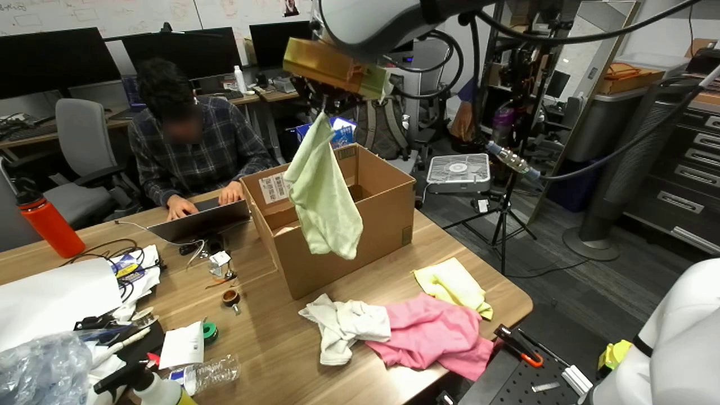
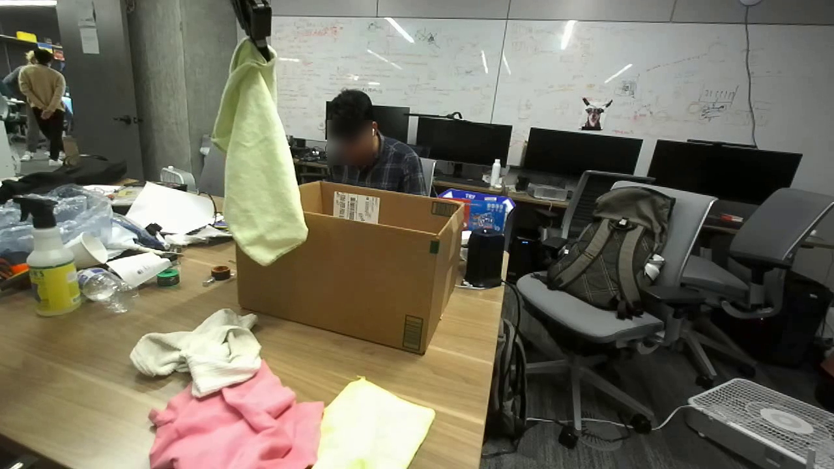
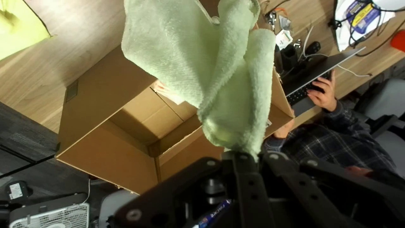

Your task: Place the peach shirt and two yellow towels inside the brown box

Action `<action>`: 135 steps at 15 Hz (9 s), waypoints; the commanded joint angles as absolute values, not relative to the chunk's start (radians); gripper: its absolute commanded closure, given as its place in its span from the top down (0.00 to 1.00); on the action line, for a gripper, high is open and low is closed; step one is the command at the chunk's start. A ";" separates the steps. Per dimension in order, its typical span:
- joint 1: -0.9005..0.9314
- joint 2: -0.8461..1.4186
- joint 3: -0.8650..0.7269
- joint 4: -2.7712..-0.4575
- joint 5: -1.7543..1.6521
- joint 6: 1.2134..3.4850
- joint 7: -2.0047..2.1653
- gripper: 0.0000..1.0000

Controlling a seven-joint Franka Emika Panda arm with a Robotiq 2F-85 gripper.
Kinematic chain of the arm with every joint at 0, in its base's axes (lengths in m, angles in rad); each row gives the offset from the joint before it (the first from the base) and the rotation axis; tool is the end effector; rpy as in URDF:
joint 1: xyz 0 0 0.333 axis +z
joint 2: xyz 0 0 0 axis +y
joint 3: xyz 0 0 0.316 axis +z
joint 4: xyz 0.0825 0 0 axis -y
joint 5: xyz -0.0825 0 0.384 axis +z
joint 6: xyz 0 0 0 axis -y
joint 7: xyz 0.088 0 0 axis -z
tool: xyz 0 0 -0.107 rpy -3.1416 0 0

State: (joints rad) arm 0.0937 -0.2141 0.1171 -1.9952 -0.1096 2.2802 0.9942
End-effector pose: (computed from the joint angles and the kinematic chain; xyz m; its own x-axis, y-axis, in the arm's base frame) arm 0.5227 0.1147 0.6074 0.6495 -0.6657 0.3674 -0.5818 -0.7462 -0.3237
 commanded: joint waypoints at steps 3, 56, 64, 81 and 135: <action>0.075 -0.223 0.165 -1.841 -0.094 2.186 1.127 0.01; 0.112 0.518 0.087 -0.813 -0.227 1.731 1.375 1.00; -0.017 0.316 0.090 -1.177 -0.176 1.710 1.073 1.00; -0.147 -0.188 -0.092 -2.055 -0.213 1.854 0.481 1.00; -0.132 0.165 -0.125 -2.402 -0.006 2.414 0.216 1.00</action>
State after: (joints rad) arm -0.1391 0.1135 -0.1248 -2.4475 -0.0517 2.3883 0.2243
